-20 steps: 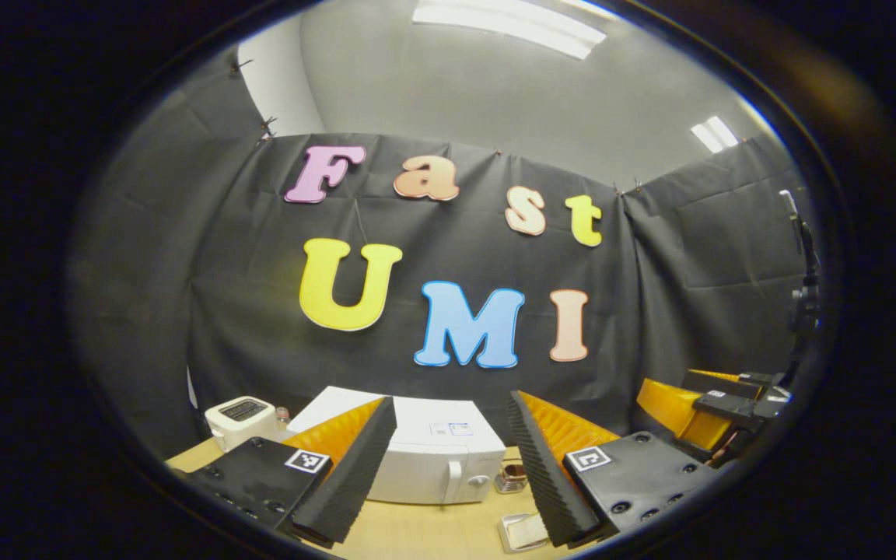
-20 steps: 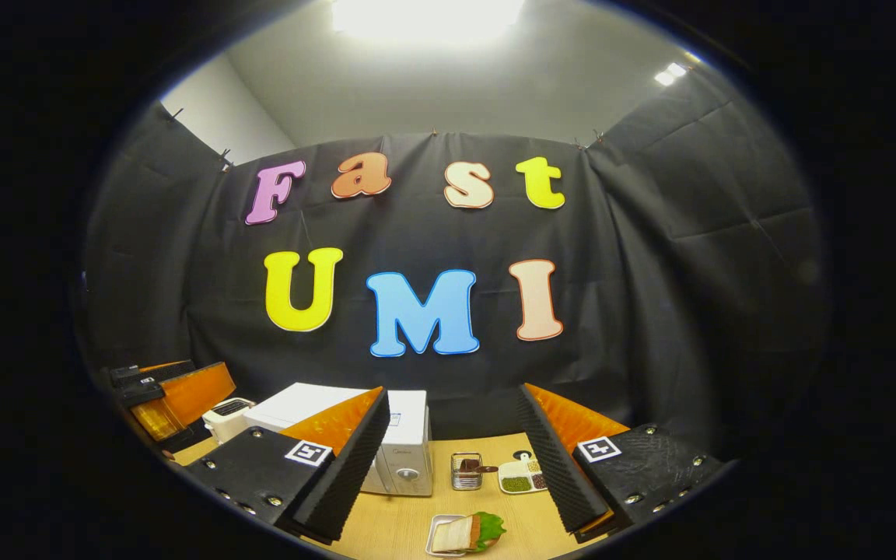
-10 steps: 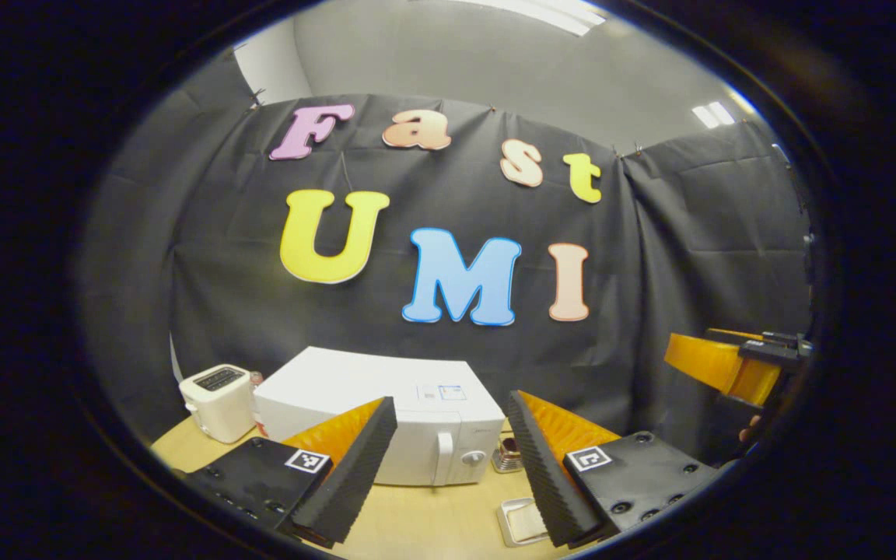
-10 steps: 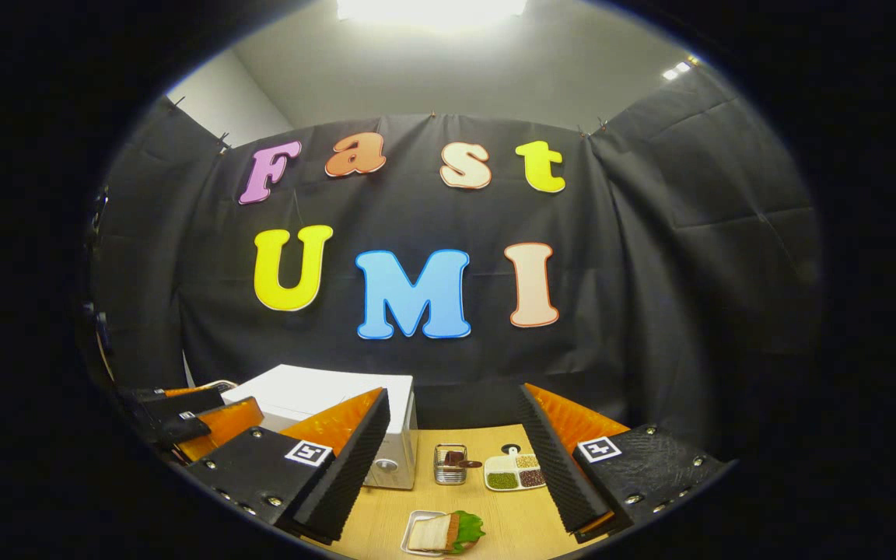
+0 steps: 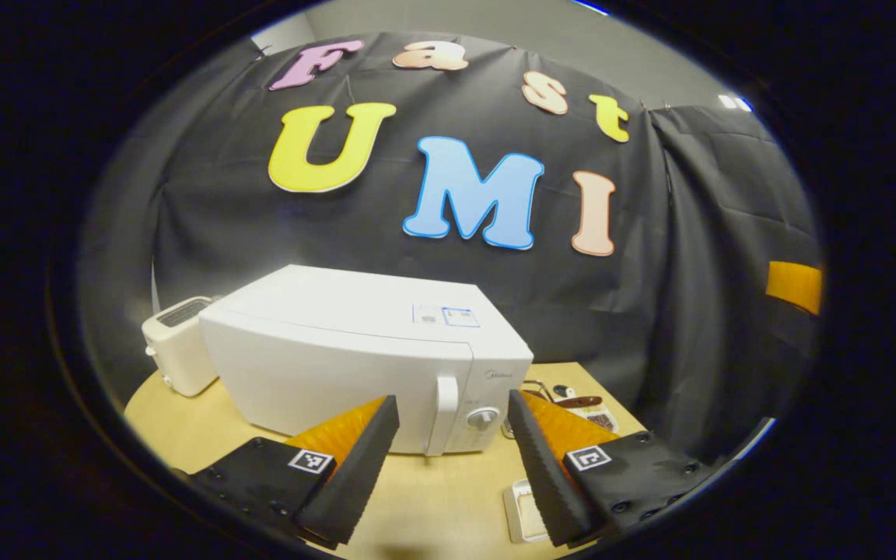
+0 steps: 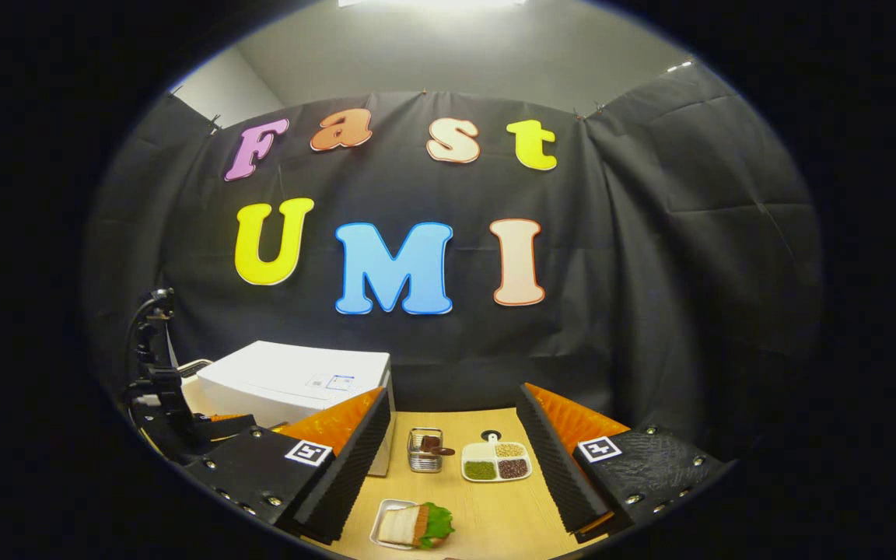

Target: Open the microwave oven with the left hand, put the food in, and close the microwave oven.

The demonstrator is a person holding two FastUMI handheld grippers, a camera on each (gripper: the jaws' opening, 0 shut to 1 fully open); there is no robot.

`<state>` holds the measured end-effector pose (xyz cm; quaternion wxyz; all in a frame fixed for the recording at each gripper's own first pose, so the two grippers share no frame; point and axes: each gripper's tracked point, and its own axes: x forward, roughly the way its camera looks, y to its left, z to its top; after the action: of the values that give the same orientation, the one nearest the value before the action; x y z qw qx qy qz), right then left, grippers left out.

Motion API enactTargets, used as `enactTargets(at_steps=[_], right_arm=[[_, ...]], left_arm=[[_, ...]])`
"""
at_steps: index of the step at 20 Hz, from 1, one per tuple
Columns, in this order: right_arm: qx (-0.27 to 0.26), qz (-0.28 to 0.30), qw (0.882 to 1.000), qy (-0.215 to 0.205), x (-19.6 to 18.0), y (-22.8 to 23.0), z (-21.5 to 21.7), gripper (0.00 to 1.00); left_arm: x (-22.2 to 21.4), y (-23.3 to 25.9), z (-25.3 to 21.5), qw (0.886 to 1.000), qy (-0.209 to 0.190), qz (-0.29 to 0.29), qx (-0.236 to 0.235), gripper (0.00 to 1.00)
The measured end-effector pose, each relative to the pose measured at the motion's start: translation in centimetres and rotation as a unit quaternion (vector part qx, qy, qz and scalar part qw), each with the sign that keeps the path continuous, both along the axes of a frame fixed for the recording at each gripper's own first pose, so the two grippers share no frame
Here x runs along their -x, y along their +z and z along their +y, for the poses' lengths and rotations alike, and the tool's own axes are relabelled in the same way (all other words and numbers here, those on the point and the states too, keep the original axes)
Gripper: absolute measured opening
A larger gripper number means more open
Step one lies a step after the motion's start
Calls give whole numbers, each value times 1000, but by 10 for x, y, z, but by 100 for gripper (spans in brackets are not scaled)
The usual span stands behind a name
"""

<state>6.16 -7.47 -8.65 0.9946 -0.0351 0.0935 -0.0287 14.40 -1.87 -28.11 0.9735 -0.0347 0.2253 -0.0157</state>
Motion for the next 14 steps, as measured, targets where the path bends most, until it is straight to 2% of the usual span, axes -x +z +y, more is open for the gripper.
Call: enactTargets(at_steps=[4, 9, 12, 13, 14], right_arm=[[7, 15, 1000, -27, -1, -11, -27, 99], [8, 33, 998, -45, -6, -26, -52, 99], [1, 43, 998, -54, -9, -32, -60, 99], [1, 45, 997, -54, -10, -33, -61, 99], [3, 46, 997, -54, -12, -33, -61, 99]], left_arm=[[-33, -46, -2, 1000, -6, 29, -2, 84], [-56, -87, 0, 998, -6, 61, -13, 82], [-63, -96, 2, 998, -5, 65, -27, 79], [-64, -96, 1, 998, -10, 66, -20, 61], [-64, -97, -3, 997, -13, 68, -19, 52]])
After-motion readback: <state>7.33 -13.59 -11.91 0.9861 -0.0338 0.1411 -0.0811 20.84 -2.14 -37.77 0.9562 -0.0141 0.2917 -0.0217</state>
